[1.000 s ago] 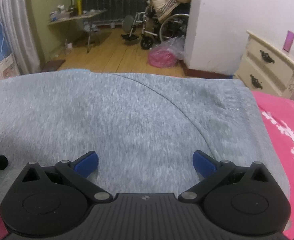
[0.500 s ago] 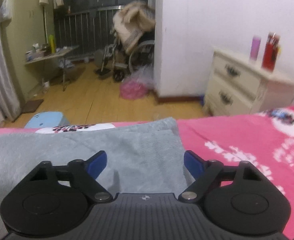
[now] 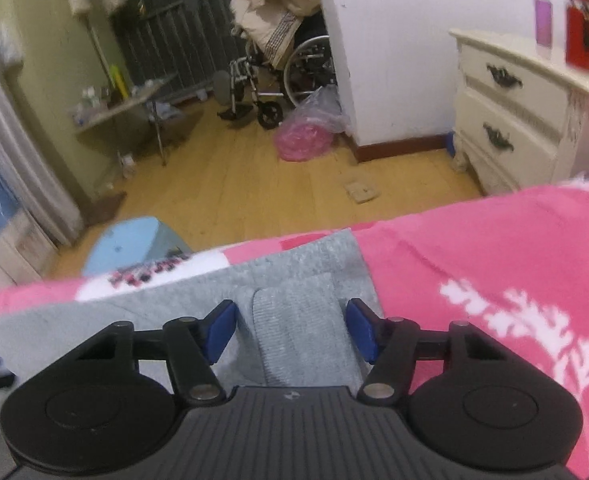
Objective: Fold clothes
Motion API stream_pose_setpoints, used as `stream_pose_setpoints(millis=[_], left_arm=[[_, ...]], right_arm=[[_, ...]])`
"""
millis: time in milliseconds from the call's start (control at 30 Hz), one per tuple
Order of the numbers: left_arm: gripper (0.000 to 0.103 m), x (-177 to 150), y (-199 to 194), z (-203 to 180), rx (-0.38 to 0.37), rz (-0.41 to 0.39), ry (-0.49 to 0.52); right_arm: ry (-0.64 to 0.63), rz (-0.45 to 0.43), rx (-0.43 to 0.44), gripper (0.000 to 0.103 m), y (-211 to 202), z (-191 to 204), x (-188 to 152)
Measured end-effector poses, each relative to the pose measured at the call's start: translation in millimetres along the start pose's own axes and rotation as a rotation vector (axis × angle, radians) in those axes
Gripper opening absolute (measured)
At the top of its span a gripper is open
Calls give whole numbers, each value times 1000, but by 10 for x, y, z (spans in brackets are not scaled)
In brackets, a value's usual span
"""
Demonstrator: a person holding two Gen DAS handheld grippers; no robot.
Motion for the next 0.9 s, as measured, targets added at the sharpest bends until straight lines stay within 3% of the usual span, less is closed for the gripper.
stream_pose_setpoints(millis=[100, 200, 267, 367, 533, 633, 767, 900], left_arm=[[55, -9, -1, 2, 9, -2, -1], [55, -18, -2, 3, 17, -4, -2], [55, -25, -2, 10, 23, -6, -5], [55, -36, 1, 43, 30, -6, -19], [56, -49, -70, 93, 26, -31, -13], [57, -56, -117, 123, 22, -47, -9], [63, -66, -179, 162, 17, -69, -2], [70, -84, -269, 203, 2, -95, 10]], right_arm=[[108, 19, 58, 60, 4, -197, 26], [91, 40, 24, 51, 60, -218, 43], [59, 24, -8, 30, 23, -173, 55], [70, -3, -7, 21, -12, -238, 18], [66, -23, -21, 21, 122, -375, -58], [136, -21, -12, 28, 87, -435, -62], [156, -55, -65, 28, -246, -395, -100], [156, -72, 30, 29, -653, -331, -261]])
Point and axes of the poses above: each gripper's, at about its wrist camera, not at the fingertips, and y roughly the way its jaws point, z to its left, x to its top, the point moved 1 cm from there along y, roughly the way its jaws point, and after that the axes turned 10 degrees about z, right-handed, at the moved point
